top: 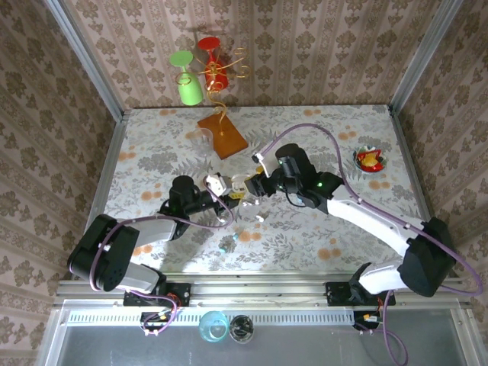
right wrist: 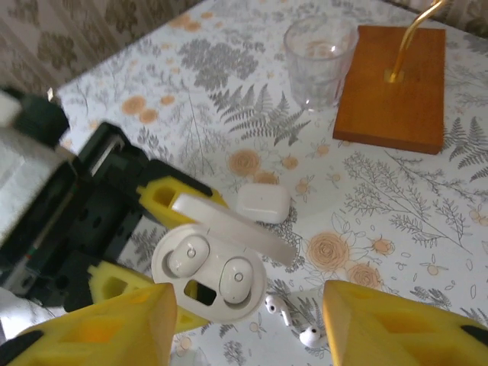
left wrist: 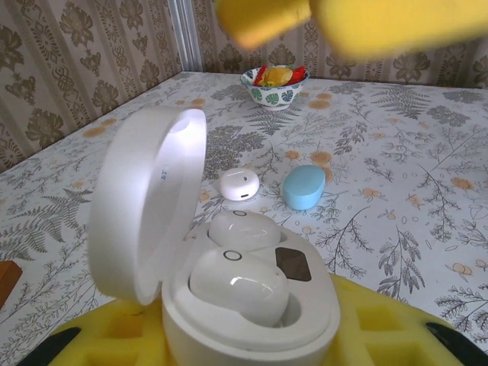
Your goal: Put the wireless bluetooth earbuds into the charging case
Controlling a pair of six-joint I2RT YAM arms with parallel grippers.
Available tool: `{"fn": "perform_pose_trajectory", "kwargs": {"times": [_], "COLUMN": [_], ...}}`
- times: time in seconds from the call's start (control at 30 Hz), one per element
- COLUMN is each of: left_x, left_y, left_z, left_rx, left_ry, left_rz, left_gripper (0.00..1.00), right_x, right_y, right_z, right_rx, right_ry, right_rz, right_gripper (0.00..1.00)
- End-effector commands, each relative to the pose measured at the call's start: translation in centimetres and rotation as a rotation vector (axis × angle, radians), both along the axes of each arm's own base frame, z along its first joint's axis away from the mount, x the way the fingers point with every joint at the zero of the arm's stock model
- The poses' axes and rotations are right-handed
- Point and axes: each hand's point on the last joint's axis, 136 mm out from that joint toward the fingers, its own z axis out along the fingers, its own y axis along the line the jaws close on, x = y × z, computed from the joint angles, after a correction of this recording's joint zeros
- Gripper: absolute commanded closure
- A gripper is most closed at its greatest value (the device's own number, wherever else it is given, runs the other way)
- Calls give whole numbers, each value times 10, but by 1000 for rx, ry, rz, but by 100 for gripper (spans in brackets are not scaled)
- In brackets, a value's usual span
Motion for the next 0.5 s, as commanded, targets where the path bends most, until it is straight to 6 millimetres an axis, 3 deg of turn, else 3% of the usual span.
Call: {"fn": "perform_pose_trajectory", "kwargs": {"times": [0.0,0.1,0.2,0.47], "left_x": [-9,-17,-19,-16], "left_y": [-8,-11,-12,-10], "left_z": [11,13,14,23], "left_rx": [-23,-26,-32,-72], "left_ry": [-65,-75,-73,-74], "left_rz": [-73,-114,-125,-98], "left_gripper": [73,72,72,71], "right_x": [2,13,27,33], "right_y": [2,-1,-1,8], "right_z": [19,25,7,-21], "right_rx": [86,88,6,-67], "right_ry": [16,47,105,167], "right_rz": [-18,-71,-121,-93], "right_gripper": [42,41,38,34]}}
